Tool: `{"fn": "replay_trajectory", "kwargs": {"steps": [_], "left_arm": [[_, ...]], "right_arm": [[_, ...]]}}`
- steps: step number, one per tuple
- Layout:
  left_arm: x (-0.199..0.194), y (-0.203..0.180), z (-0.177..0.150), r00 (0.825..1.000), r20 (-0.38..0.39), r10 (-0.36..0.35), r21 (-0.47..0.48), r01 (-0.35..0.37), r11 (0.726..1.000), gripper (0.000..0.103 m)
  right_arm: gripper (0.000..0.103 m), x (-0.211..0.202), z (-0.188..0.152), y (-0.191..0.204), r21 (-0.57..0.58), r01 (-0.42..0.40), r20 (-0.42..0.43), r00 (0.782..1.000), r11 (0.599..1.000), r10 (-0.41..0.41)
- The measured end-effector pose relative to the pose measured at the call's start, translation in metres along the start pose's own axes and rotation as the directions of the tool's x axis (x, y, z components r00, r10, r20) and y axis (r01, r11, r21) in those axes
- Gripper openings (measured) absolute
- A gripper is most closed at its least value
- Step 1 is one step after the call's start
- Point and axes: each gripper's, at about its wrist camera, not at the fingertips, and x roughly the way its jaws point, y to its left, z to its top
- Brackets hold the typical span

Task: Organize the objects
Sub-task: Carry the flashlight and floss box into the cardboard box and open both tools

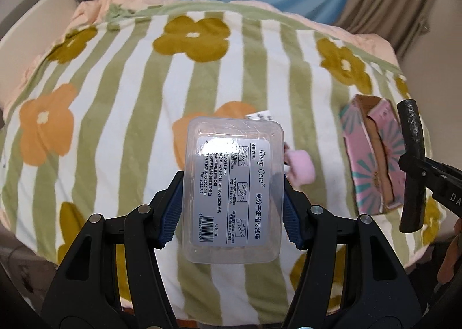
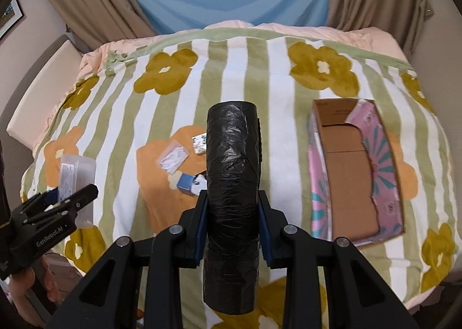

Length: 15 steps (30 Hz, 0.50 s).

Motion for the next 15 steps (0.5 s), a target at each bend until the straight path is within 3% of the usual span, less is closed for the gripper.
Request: {"fn": "replay_trajectory", "kwargs": {"steps": [9,15], "left_arm": [[-0.011,-0.044,0.031,0.998,0.020,-0.068,0.123,0.065,0.990,0.057],[-0.002,-0.106,0.062,0.994,0.038,-0.102,0.184,0.094,0.978,0.057]], "right_arm": [[0.028,-0.024,0.000,-0.042,0.106,0.044,0.042,0.998,0.993,-0.049],[0.028,-0.026,0.006,-0.091,0.133,0.062,0.046,0.997,0.989,-0.069]]}}
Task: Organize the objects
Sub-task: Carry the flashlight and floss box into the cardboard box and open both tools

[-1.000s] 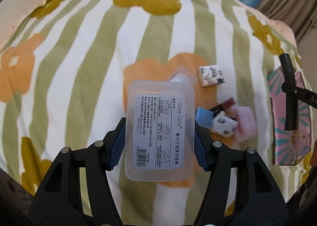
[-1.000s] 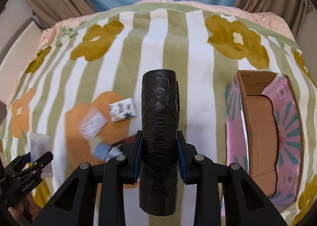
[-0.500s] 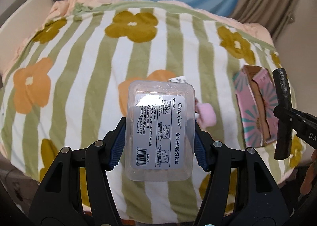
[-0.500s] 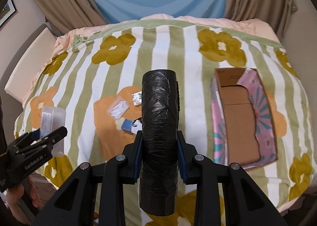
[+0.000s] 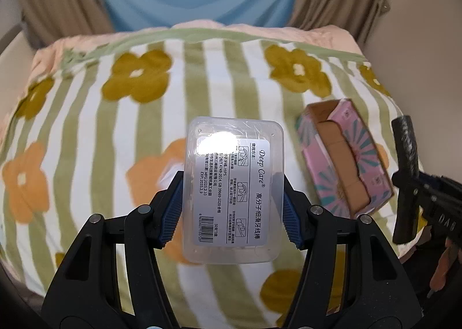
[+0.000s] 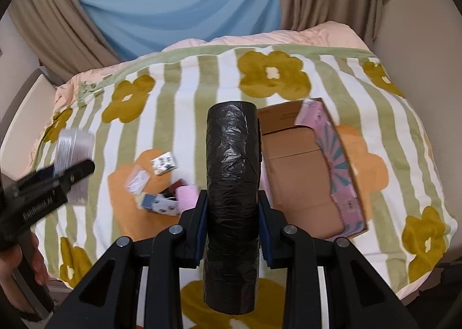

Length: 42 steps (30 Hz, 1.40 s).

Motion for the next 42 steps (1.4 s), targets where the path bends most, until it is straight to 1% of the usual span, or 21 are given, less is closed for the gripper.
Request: {"fn": "replay_trajectory", "kwargs": {"steps": [5,10,15,20,24,28,32,38,42], "left_arm": [[0.022,-0.054,0.030,0.999,0.004,-0.042,0.017,0.042,0.999,0.057],[0.060,-0.113,0.055,0.995,-0.027,-0.091,0.055,0.093,0.994,0.057],[0.108,-0.168,0.072,0.989,-0.079,-0.122,0.105,0.130,0.986,0.057],[0.165,-0.207,0.082,0.977,-0.145,-0.154,0.144,0.175,0.974,0.057],[0.213,-0.228,0.083,0.971,-0.193,-0.142,0.192,0.179,0.965,0.057],[0.267,-0.249,0.078,0.958,-0.261,-0.122,0.246,0.188,0.951,0.057],[0.301,-0.259,0.067,0.946,-0.308,-0.103,0.276,0.193,0.942,0.057],[0.318,-0.264,0.059,0.944,-0.318,-0.090,0.306,0.192,0.932,0.057],[0.318,-0.269,0.057,0.949,-0.308,-0.067,0.349,0.178,0.920,0.057]], "right_arm": [[0.028,0.012,0.008,-0.046,0.015,0.020,-0.018,1.000,1.000,-0.019],[0.028,0.036,0.013,-0.089,0.024,0.043,-0.059,0.997,0.999,-0.042],[0.028,0.066,0.013,-0.119,0.022,0.049,-0.100,0.994,0.999,-0.047],[0.028,0.107,0.008,-0.136,-0.004,0.041,-0.156,0.987,0.999,-0.042],[0.028,0.143,0.001,-0.144,-0.030,0.033,-0.201,0.979,0.999,-0.039],[0.028,0.179,-0.011,-0.148,-0.047,0.026,-0.241,0.970,0.999,-0.036],[0.028,0.202,-0.021,-0.151,-0.061,0.024,-0.268,0.963,0.998,-0.039],[0.028,0.207,-0.024,-0.155,-0.069,0.010,-0.271,0.962,0.998,-0.028],[0.028,0.205,-0.023,-0.158,-0.060,-0.008,-0.265,0.964,0.998,-0.008]]}}
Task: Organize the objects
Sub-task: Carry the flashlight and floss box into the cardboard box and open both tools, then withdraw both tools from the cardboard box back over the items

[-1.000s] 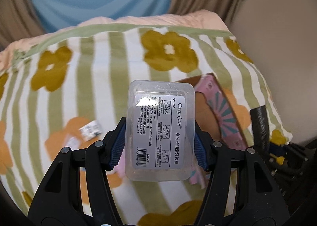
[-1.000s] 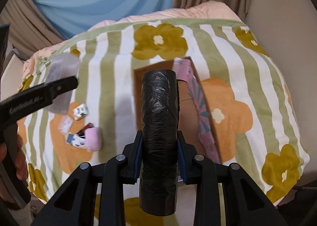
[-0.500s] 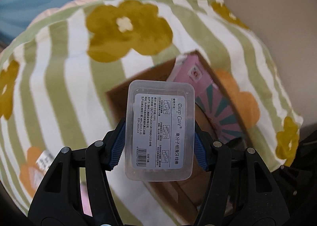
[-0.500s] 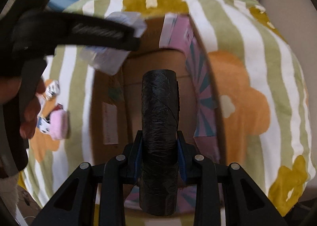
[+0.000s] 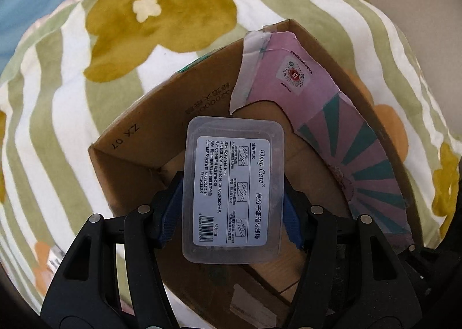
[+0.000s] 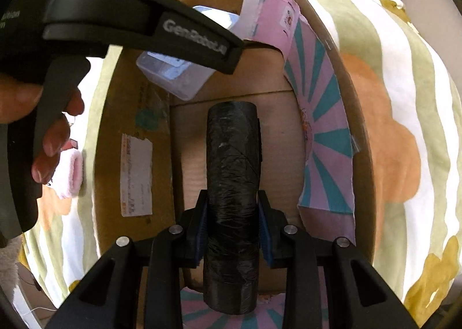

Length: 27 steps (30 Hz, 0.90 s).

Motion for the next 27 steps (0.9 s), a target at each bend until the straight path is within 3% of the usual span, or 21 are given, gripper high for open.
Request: {"fn": "replay_trajectory", "kwargs": {"steps": [1,3,4,5,6,7,12,20,27], "left_arm": [[0.000,0.000,0.001,1.000,0.000,0.003,0.005,-0.003,1.000,0.057],[0.000,0.000,0.004,1.000,0.001,0.016,0.010,-0.016,1.000,0.057],[0.000,0.000,0.006,1.000,-0.005,0.022,0.009,-0.022,1.000,0.062],[0.000,0.000,0.008,1.000,-0.005,0.019,0.007,-0.019,1.000,0.069],[-0.001,0.000,0.009,1.000,-0.002,0.014,0.006,-0.014,1.000,0.097],[-0.004,-0.001,0.009,1.000,0.010,0.014,0.006,-0.014,1.000,0.103],[-0.010,-0.005,0.011,1.000,0.029,0.004,0.017,-0.005,1.000,0.103],[-0.020,-0.008,0.016,0.999,0.046,0.001,0.038,-0.003,0.999,0.103],[-0.053,-0.009,0.006,0.997,0.078,0.007,0.060,-0.012,0.998,0.103]], "right_arm": [[0.029,-0.001,0.000,0.000,-0.002,0.009,0.005,1.000,1.000,-0.009],[0.039,-0.002,-0.001,0.001,-0.009,0.001,0.007,1.000,1.000,-0.001],[0.064,-0.003,-0.002,0.000,-0.004,-0.008,0.005,1.000,1.000,0.008],[0.082,-0.005,-0.003,-0.001,0.005,-0.027,0.012,1.000,1.000,0.027],[0.089,-0.007,-0.005,-0.001,0.020,-0.067,0.024,0.997,0.998,0.067],[0.102,-0.010,-0.007,-0.001,0.033,-0.087,0.041,0.995,0.996,0.086],[0.103,-0.022,-0.017,0.003,0.024,-0.053,0.113,0.992,0.998,0.050],[0.103,-0.031,-0.018,0.002,0.053,-0.013,0.112,0.994,0.998,0.007],[0.103,-0.061,-0.011,0.018,0.050,0.013,0.123,0.992,0.999,-0.019]]}}
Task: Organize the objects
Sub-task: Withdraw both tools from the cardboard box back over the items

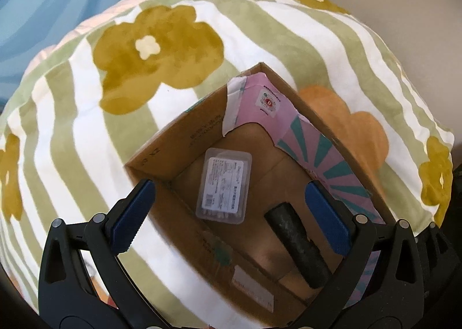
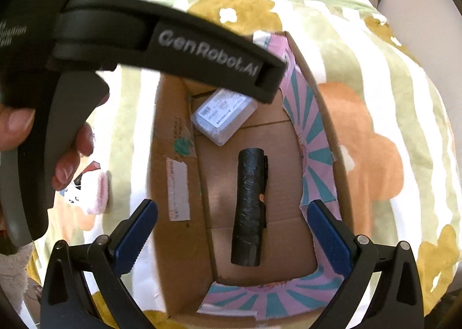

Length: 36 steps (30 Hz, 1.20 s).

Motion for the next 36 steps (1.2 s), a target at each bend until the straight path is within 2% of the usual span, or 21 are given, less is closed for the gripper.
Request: {"fn": "replay_trajectory", "kwargs": {"steps": [5,9,18,25,29,33,36], "left_arm": [[-0.037,0.009,-0.013,1.000,0.017,0.018,-0.015,-0.018,1.000,0.103],[-0.075,0.023,-0.026,0.999,0.049,0.004,-0.052,-0.001,0.999,0.103],[-0.181,0.070,-0.066,0.983,0.180,0.031,-0.166,-0.001,0.986,0.103],[-0.240,0.114,-0.117,0.966,0.229,0.119,-0.266,-0.056,0.962,0.103],[-0.267,0.143,-0.155,0.956,0.228,0.186,-0.357,-0.095,0.929,0.103],[-0.289,0.177,-0.204,0.951,0.207,0.228,-0.476,-0.106,0.873,0.103],[-0.301,0.192,-0.237,0.946,0.184,0.265,-0.528,-0.133,0.839,0.103]], "right_arm": [[0.103,-0.031,0.006,0.020,-0.028,0.018,0.024,1.000,0.999,-0.017],[0.103,-0.056,0.007,0.034,-0.036,0.016,0.039,0.999,0.999,-0.015],[0.103,-0.109,0.015,0.076,-0.081,0.002,0.074,0.997,0.997,0.004],[0.103,-0.135,0.028,0.117,-0.137,-0.024,0.120,0.992,0.990,0.041],[0.103,-0.144,0.033,0.141,-0.162,-0.061,0.134,0.988,0.985,0.083],[0.103,-0.150,0.034,0.165,-0.196,-0.103,0.146,0.980,0.975,0.132],[0.103,-0.154,0.029,0.179,-0.213,-0.115,0.160,0.976,0.970,0.151]]}}
